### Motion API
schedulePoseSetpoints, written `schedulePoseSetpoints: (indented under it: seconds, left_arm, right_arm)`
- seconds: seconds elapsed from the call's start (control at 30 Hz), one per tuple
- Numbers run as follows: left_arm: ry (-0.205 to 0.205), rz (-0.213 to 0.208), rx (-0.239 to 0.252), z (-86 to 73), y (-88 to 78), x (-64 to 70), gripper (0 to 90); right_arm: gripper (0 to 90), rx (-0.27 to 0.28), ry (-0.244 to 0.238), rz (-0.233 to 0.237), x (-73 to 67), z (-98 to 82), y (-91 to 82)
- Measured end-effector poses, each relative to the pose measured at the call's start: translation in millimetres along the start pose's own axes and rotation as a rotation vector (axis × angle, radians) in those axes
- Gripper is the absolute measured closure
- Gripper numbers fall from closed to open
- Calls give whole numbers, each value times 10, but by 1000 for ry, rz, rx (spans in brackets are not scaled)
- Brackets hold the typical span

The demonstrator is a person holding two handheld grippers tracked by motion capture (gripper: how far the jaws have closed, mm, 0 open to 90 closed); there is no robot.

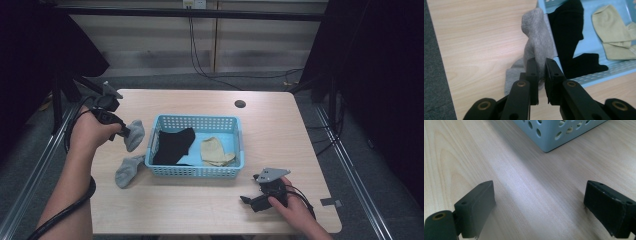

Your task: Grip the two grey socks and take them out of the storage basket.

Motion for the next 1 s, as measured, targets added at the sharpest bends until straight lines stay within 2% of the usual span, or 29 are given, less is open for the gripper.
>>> schedulePoseSetpoints:
  seconds: [0.13, 0.2, 0.27, 0.3, 0.4, 0.53, 0.67, 0.73, 0.8, 1.0]
  left_arm:
    - [-16, 3, 6, -79, 68, -61, 820]
    - [-17, 9, 26, -99, 121, -74, 796]
    - [-12, 10, 40, -112, 178, -69, 659]
    - [0, 13, 39, -123, 197, -67, 618]
    - [30, 31, 29, -161, 236, -41, 530]
    - [44, 24, 28, -258, 253, 20, 452]
    - [69, 39, 38, -384, 283, 55, 404]
    - [68, 32, 48, -454, 308, 87, 384]
    - [89, 28, 49, -532, 352, 122, 373]
    - [80, 23, 61, -773, 535, 234, 352]
  right_arm:
    - [96, 1, -1, 0, 1, 0, 0]
    - [95, 1, -2, -1, 1, 1, 1]
    - [95, 2, -3, 0, 1, 3, 4]
    - [95, 2, -3, 0, 1, 4, 5]
    - [95, 2, -3, 0, 0, 4, 5]
    - [95, 2, -3, 0, 1, 4, 6]
    - [95, 2, -3, 0, 1, 3, 6]
    - [95, 0, 0, 0, -1, 2, 5]
    - [95, -1, -3, 0, 0, 1, 4]
    - [95, 0, -4, -1, 0, 2, 6]
Point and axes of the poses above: each handheld gripper's, and its own axes: y roughly forward along the jaws, z roughly out of its top, x roughly to its right, the point moved 6 cm from there along y, roughly forward along the jaws, and after that the axes turned 9 degrees about y, right-handed, at the moved point
